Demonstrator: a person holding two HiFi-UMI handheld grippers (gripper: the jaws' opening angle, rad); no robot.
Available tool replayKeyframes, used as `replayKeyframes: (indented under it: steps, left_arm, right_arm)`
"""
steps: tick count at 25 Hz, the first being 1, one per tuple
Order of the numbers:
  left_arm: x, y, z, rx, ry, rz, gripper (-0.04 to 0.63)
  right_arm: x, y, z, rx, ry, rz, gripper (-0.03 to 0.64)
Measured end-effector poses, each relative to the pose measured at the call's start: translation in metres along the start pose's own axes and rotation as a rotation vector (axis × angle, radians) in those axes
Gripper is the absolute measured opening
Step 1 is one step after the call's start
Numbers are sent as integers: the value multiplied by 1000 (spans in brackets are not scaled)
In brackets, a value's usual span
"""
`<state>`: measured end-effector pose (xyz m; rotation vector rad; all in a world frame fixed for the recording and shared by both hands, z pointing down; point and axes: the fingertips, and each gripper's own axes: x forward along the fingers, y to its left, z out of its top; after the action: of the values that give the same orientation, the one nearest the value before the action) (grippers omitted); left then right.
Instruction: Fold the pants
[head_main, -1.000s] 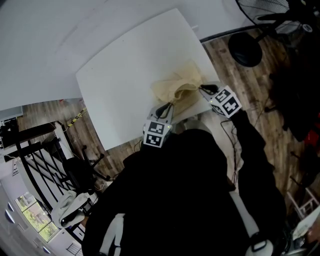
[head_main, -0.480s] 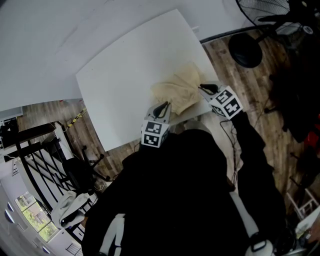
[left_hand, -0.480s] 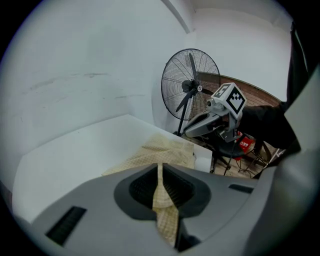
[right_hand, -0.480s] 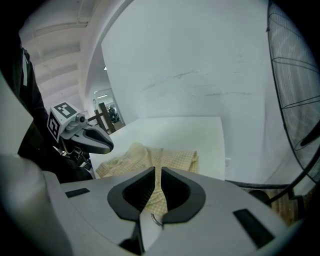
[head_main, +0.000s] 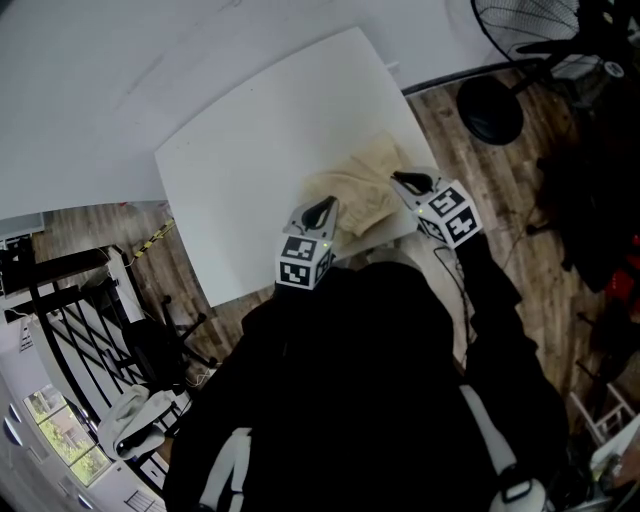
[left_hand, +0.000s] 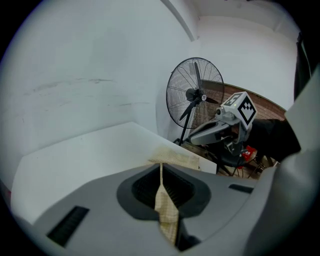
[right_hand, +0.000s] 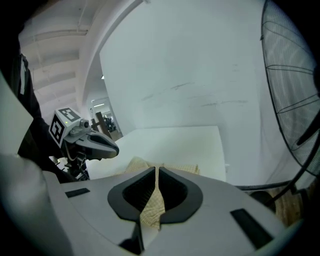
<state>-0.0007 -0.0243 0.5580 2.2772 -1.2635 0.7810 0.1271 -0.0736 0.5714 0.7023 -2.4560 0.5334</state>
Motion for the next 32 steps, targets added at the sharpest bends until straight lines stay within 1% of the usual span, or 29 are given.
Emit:
replayKeyframes:
  steps: [3, 6, 13, 17, 20, 23, 25, 29, 32]
  left_arm:
    - [-4, 7, 14, -32, -18, 7, 11]
    - [-12, 13, 31, -71, -59, 13, 9]
    - [-38, 29, 69, -126, -184, 48, 9]
    - [-51, 35, 78, -163, -234, 72, 9]
    - [-62, 36, 81, -176, -267, 96, 9]
    - [-78, 35, 89, -188, -312, 117, 9]
    - [-89, 35, 94, -193, -345, 133, 9]
    - [-105, 33, 108, -184, -397, 147, 9]
    - [-116, 26, 115, -167, -424, 151, 9]
  right_arm:
    - [-5, 4, 19, 83, -76, -7, 20]
    - [-11, 13, 37, 113, -141, -17, 18]
    - [-17, 40, 84, 97, -285, -49, 11]
    - [-26, 52, 112, 93, -353, -45, 11]
    - [-35, 61, 127, 90, -401, -42, 11]
    - [-48, 74, 144, 41, -444, -53, 9]
    - [-57, 80, 153, 26, -471, -62, 9]
    - [-67, 88, 162, -23, -499, -108, 9]
    - [-71, 98, 164, -9, -514, -110, 6]
